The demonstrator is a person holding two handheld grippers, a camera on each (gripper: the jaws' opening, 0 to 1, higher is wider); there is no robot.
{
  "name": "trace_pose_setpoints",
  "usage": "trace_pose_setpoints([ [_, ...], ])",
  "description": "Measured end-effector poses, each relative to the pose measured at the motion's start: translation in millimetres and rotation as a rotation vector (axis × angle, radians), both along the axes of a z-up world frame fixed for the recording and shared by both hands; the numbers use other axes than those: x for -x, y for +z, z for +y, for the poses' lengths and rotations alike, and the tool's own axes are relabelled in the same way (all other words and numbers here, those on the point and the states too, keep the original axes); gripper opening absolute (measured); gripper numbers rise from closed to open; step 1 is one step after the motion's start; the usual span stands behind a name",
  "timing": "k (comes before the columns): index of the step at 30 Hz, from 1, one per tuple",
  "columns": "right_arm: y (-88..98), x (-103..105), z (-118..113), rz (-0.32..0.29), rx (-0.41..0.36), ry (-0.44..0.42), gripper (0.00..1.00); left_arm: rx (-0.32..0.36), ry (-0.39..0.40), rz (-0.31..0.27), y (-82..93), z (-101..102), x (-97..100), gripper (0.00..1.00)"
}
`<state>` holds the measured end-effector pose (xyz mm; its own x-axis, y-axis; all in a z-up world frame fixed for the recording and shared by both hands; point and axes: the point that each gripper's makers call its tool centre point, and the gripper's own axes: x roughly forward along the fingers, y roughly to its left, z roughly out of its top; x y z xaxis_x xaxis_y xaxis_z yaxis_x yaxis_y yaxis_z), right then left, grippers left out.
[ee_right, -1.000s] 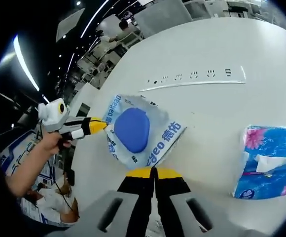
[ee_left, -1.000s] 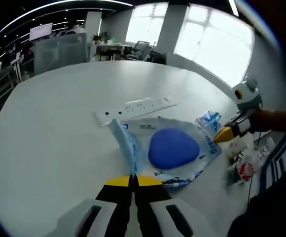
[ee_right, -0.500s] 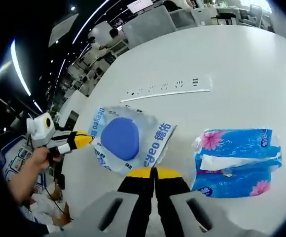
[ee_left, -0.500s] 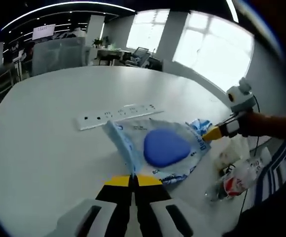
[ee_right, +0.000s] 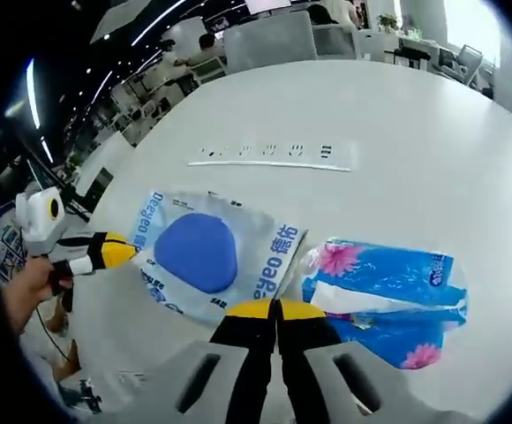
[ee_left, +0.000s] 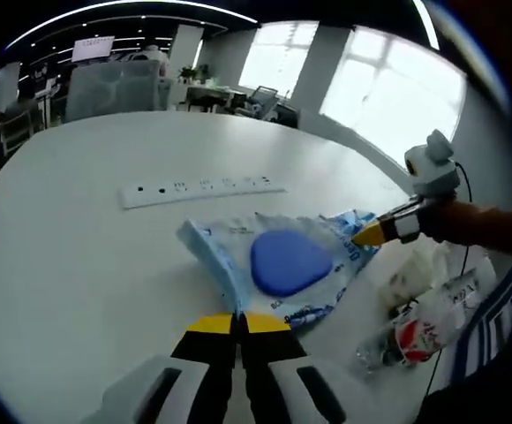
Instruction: Arrange the tabletop items into an orderly group along one side of the table until the central work area is clear of visible clutter.
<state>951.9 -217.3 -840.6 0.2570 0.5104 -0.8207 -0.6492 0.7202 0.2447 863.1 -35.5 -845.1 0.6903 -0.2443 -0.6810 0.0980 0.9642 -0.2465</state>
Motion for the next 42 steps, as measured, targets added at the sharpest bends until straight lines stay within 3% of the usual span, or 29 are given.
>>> trace_pose_setpoints([
  [8, -14.2, 1, -3, -0.044, 0.069, 0.044, 0.0, -0.004, -0.014, 0.004, -12.4, -2, -0.8, 0.0],
  [13, -12.2, 3, -3, -0.054, 0.073, 0.041, 0.0, -0.03, -0.033, 0.006, -16.6, -2, -2.9, 0.02],
  [16, -10.8, 0, -7, -0.097, 0.09, 0.047, 0.0, -0.03, -0.031, 0.021, -20.7, -2, -1.1, 0.02],
  [17, -9.1, -2, -7, -0.12, 0.09, 0.052, 0.0, -0.037, -0.034, 0.019, -20.8, -2, -0.5, 0.03],
  [23, -4.2, -2, -2, -0.109, 0.047, 0.031, 0.0, -0.047, -0.012, -0.003, -17.5, 3, 0.3, 0.06],
  [27, 10.0, 0, 4, -0.118, 0.0, 0.018, 0.02, -0.054, -0.019, -0.009, -13.2, 2, 5.3, 0.08],
  [32, 26.1, 10, 10, -0.131, -0.049, 0.037, 0.12, -0.043, -0.04, -0.035, -3.7, -2, 7.4, 0.15],
  [39, 39.8, 14, 7, -0.15, -0.102, 0.019, 0.23, -0.052, -0.056, -0.096, 30.1, -9, 14.0, 0.25],
  [42, 48.6, 14, 4, -0.178, -0.128, 0.011, 0.27, -0.059, -0.062, -0.122, 32.9, -9, 13.1, 0.3],
])
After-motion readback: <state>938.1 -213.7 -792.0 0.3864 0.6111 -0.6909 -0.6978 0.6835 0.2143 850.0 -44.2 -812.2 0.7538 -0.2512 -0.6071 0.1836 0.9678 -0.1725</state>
